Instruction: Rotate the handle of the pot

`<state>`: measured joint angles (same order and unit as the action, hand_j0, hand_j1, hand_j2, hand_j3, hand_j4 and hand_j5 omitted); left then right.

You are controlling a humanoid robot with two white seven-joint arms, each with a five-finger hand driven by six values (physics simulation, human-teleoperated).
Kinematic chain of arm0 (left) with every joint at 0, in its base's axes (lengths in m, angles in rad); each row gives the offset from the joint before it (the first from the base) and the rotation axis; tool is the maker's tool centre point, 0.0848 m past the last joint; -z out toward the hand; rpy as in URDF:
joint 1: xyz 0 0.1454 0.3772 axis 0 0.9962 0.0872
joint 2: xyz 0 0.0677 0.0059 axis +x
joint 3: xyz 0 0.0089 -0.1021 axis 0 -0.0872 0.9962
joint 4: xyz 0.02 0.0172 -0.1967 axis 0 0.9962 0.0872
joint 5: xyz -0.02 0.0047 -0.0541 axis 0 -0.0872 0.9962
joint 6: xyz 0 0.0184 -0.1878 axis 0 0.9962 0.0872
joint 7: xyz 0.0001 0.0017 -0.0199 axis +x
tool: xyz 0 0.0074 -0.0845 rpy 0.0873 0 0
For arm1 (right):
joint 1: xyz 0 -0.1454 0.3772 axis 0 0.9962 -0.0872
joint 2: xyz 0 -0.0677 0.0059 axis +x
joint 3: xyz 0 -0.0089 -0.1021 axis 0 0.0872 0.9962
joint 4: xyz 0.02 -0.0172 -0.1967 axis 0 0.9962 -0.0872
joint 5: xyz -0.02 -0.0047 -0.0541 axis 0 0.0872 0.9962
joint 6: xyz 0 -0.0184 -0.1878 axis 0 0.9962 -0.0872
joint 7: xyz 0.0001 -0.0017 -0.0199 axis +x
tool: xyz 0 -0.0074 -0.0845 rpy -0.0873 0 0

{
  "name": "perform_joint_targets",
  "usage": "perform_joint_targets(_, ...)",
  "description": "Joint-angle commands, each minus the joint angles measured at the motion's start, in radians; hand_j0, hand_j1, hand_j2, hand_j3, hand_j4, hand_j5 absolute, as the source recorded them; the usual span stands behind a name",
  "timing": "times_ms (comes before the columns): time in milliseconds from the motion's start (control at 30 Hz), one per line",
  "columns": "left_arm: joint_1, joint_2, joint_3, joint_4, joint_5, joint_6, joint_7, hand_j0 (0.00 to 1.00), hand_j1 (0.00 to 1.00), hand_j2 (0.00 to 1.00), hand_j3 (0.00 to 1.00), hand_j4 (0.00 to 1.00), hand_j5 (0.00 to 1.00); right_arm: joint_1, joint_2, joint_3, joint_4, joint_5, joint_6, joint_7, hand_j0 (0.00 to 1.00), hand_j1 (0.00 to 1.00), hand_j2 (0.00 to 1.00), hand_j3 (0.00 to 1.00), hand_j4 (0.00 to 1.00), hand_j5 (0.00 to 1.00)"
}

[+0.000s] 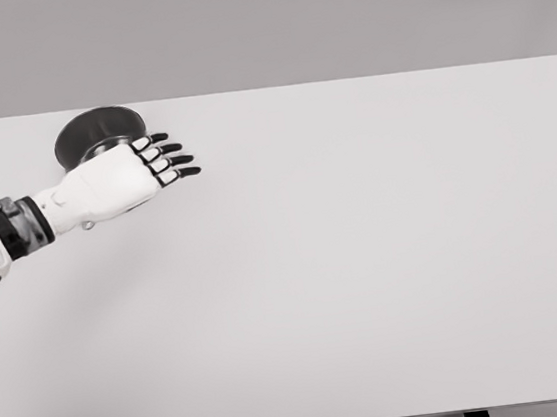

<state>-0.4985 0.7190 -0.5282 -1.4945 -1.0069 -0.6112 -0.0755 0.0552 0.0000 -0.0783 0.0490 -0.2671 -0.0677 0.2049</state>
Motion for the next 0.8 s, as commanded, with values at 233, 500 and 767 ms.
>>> perform_joint_targets(233,0.006,0.040,0.004,0.000,0.008,0.000,0.003,1.00,1.00,1.00,1.00,1.00,1.00,0.000,0.000,0.000,0.000,0.000,0.000,0.001,1.00,1.00,1.00,1.00,1.00,1.00)
perform_joint_targets(500,0.014,0.048,0.008,0.000,0.010,0.000,0.003,1.00,1.00,1.00,1.00,1.00,1.00,0.000,0.000,0.000,0.000,0.000,0.000,0.001,1.00,1.00,1.00,1.00,1.00,1.00)
perform_joint_targets(767,0.014,0.073,0.011,0.002,0.011,0.000,0.005,1.00,1.00,1.00,1.00,1.00,1.00,0.000,0.000,0.000,0.000,0.000,0.000,0.001,1.00,1.00,1.00,1.00,1.00,1.00)
